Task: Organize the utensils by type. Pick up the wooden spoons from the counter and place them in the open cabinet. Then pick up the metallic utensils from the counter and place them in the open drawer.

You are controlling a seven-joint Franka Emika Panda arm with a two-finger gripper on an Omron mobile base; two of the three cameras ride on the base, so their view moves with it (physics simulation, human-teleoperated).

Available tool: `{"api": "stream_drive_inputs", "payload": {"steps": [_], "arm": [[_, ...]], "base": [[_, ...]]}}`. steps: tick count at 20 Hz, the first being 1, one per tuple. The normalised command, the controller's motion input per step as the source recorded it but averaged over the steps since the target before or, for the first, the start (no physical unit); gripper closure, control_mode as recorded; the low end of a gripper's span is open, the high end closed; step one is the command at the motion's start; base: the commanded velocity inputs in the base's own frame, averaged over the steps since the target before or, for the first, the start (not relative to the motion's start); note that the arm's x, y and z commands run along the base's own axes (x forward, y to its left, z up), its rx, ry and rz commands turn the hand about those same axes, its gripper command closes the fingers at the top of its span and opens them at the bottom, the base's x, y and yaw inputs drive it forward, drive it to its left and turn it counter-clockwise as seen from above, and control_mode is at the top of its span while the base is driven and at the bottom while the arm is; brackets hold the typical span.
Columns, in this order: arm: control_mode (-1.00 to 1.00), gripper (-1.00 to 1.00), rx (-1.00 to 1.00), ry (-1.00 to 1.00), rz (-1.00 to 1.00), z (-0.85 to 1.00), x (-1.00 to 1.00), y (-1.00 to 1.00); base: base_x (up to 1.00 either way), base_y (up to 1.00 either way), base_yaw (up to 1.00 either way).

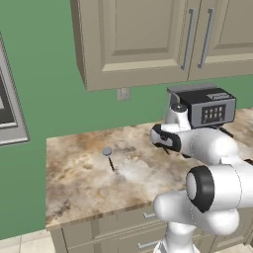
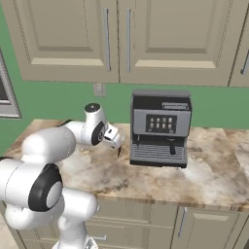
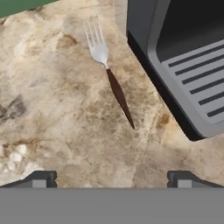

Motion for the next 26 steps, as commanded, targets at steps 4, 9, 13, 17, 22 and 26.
{"api": "stream_drive_inputs", "payload": {"steps": [4, 9, 13, 17, 22, 26], "arm": [[-1.00, -1.00, 0.05, 0.02, 0.00, -0.10, 0.33, -0.01], [-1.00, -1.00, 0.04, 0.00, 0.00, -0.11, 0.36, -0.03], [-1.00, -1.00, 0.04, 0.00, 0.00, -0.14, 0.36, -0.05], [-1.00, -1.00, 0.01, 0.00, 0.00, -0.21, 0.23, -0.03], [-1.00, -1.00, 0.00, 0.00, -0.01, -0.26, 0.14, -0.03], [-1.00, -1.00, 0.00, 0.00, 0.00, -0.27, 0.10, -0.02]], "base": [[0.00, 0.00, 0.00], [0.00, 0.00, 0.00], [0.00, 0.00, 0.00], [0.00, 0.00, 0.00], [0.00, 0.00, 0.00], [0.00, 0.00, 0.00]]}}
